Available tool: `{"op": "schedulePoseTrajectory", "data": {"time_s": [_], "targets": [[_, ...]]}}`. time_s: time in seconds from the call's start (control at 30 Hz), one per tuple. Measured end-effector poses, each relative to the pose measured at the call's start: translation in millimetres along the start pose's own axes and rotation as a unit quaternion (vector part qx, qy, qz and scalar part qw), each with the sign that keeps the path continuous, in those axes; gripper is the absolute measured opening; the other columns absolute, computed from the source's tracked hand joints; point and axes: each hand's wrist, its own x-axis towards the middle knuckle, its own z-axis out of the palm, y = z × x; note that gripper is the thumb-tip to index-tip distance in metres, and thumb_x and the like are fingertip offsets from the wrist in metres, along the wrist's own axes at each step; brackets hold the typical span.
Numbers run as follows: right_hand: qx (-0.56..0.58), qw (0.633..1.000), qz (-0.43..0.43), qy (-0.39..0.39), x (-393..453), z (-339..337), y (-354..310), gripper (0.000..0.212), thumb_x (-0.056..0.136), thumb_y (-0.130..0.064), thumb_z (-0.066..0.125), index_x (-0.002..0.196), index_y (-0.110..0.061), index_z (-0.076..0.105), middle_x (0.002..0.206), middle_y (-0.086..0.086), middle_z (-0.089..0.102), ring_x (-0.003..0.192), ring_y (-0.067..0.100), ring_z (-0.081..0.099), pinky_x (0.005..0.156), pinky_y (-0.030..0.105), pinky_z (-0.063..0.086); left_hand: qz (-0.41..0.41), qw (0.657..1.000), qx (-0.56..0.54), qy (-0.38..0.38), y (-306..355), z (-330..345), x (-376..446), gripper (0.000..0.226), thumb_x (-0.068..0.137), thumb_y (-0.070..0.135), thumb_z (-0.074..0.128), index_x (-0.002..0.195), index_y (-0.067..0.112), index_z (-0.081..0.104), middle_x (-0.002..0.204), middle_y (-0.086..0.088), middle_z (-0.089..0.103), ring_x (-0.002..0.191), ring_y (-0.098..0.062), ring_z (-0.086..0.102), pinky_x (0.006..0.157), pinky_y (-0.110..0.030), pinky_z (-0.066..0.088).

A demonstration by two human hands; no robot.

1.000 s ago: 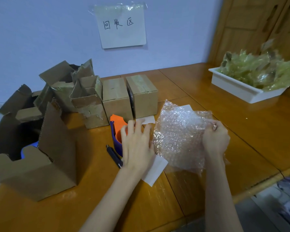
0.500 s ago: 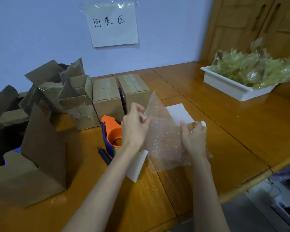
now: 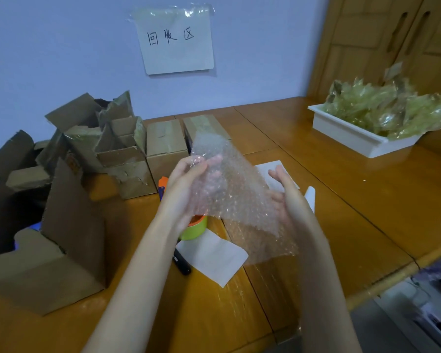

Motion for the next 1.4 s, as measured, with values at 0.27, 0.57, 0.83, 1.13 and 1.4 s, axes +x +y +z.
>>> {"op": "schedulePoseTrajectory", "data": {"time_s": [0.27,0.57,0.83,1.13,1.4], "targets": [[-0.06,0.984,-0.141,-0.087,-12,25,-2,0.052,0.084,-0.014,0.071,0.129,-0.035,0.054,0.092,0.006,0.076,0.091,0.017,0.071,0.094,0.038,0.053,0.109,0.957,0.213,0.162,-1,-47,-25,0.048,0.09,0.002,0.062,0.124,0.028,0.04,0.093,-0.003,0.069,0.069,-0.019,0.073,0.063,-0.029,0.059],[-0.197,0.969,-0.12,-0.087,-12,43,7,0.046,0.083,-0.006,0.069,0.125,-0.024,0.062,0.113,-0.001,0.064,0.107,0.012,0.06,0.09,0.025,0.05,0.072,0.944,0.26,0.189,2,-71,-25,0.03,0.087,0.006,0.069,0.116,0.009,0.062,0.1,-0.007,0.07,0.066,-0.013,0.072,0.057,-0.014,0.053],[-0.282,0.941,-0.183,0.018,-8,46,17,0.003,0.085,-0.027,0.069,0.085,-0.024,0.071,0.103,0.005,0.063,0.088,0.013,0.059,0.068,0.024,0.042,0.086,0.936,0.257,0.225,-4,-77,-27,0.019,0.082,0.009,0.074,0.1,0.004,0.072,0.086,-0.004,0.073,0.069,-0.003,0.07,0.063,-0.014,0.056],[-0.325,0.926,-0.19,0.044,-8,48,17,0.008,0.088,-0.027,0.066,0.09,-0.022,0.06,0.115,-0.004,0.045,0.109,0.016,0.051,0.092,0.029,0.043,0.048,0.911,0.361,0.192,-10,-72,-29,0.034,0.074,0.035,0.081,0.092,0.019,0.057,0.099,0.004,0.062,0.092,-0.011,0.062,0.07,-0.022,0.049],[-0.23,0.956,-0.181,-0.005,-21,53,7,0.016,0.094,-0.023,0.056,0.099,-0.008,0.061,0.106,0.009,0.062,0.093,0.021,0.058,0.072,0.027,0.039,0.066,0.805,0.551,0.209,-10,-71,-30,0.06,0.064,0.063,0.076,0.102,0.025,0.048,0.112,0.006,0.048,0.102,-0.014,0.053,0.07,-0.028,0.04]]}}
